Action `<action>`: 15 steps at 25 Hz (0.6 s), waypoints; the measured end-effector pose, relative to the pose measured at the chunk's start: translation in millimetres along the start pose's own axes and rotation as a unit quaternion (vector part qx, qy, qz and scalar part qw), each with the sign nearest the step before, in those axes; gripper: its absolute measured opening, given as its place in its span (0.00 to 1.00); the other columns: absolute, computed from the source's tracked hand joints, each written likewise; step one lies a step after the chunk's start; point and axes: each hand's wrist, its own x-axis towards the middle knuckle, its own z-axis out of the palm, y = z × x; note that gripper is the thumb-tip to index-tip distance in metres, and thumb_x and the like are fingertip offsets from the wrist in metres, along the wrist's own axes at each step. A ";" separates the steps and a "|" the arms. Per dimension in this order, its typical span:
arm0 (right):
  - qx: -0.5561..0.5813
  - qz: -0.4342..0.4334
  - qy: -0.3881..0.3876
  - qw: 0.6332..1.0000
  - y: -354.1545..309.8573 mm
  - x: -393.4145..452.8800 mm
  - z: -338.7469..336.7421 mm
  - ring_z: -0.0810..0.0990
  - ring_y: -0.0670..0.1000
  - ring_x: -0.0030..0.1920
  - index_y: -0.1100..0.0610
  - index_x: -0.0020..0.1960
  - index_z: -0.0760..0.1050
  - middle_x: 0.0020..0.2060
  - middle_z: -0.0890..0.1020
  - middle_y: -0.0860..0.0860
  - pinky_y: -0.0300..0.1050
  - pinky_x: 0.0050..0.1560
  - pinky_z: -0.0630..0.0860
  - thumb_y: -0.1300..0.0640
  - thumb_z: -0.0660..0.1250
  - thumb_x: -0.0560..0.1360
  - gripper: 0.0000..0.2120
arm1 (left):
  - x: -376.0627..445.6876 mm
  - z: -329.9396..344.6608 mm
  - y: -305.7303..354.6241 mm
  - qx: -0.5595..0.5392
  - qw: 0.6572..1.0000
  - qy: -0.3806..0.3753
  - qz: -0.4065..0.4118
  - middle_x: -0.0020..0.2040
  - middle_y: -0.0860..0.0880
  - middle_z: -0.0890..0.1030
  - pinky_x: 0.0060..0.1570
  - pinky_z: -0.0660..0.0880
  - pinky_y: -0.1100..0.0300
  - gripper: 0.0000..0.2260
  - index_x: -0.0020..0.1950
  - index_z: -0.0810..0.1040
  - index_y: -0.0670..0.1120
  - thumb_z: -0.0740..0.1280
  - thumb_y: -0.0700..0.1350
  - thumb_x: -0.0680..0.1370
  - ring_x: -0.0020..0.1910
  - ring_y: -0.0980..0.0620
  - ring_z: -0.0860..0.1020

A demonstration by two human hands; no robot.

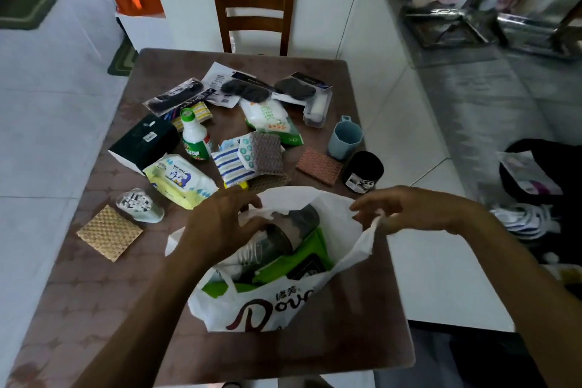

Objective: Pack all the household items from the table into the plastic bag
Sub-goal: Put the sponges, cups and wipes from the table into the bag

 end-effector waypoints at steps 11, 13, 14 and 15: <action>-0.131 0.226 0.345 0.902 100.0 161.0 -22.5 0.58 0.65 0.73 0.46 0.78 0.46 0.78 0.48 0.51 0.65 0.69 0.62 0.48 0.77 0.66 0.52 | 0.6 -4.4 3.0 0.017 0.999 0.024 -0.037 0.42 0.46 0.84 0.37 0.70 0.62 0.04 0.45 0.83 0.44 0.75 0.39 0.71 0.39 0.49 0.80; -0.137 0.214 0.363 0.896 105.3 175.3 -30.0 0.66 0.66 0.67 0.47 0.78 0.47 0.75 0.57 0.55 0.63 0.65 0.69 0.47 0.78 0.66 0.52 | -0.2 -2.9 2.9 0.024 0.999 0.027 -0.040 0.43 0.46 0.84 0.38 0.68 0.63 0.04 0.44 0.83 0.44 0.73 0.41 0.71 0.39 0.47 0.81; -0.140 0.217 0.373 0.891 105.5 179.7 -30.5 0.70 0.66 0.63 0.48 0.77 0.50 0.71 0.60 0.56 0.60 0.61 0.72 0.45 0.78 0.65 0.50 | -0.9 -1.6 2.6 0.025 0.998 0.028 -0.048 0.42 0.46 0.84 0.37 0.67 0.65 0.04 0.44 0.83 0.44 0.73 0.41 0.70 0.39 0.48 0.81; -0.135 0.220 0.375 0.890 104.0 182.4 -29.5 0.72 0.65 0.61 0.50 0.76 0.53 0.68 0.62 0.57 0.58 0.58 0.74 0.43 0.78 0.64 0.49 | -1.7 -0.7 2.8 0.026 0.998 0.030 -0.057 0.42 0.46 0.84 0.37 0.66 0.66 0.04 0.44 0.83 0.44 0.73 0.40 0.70 0.39 0.48 0.81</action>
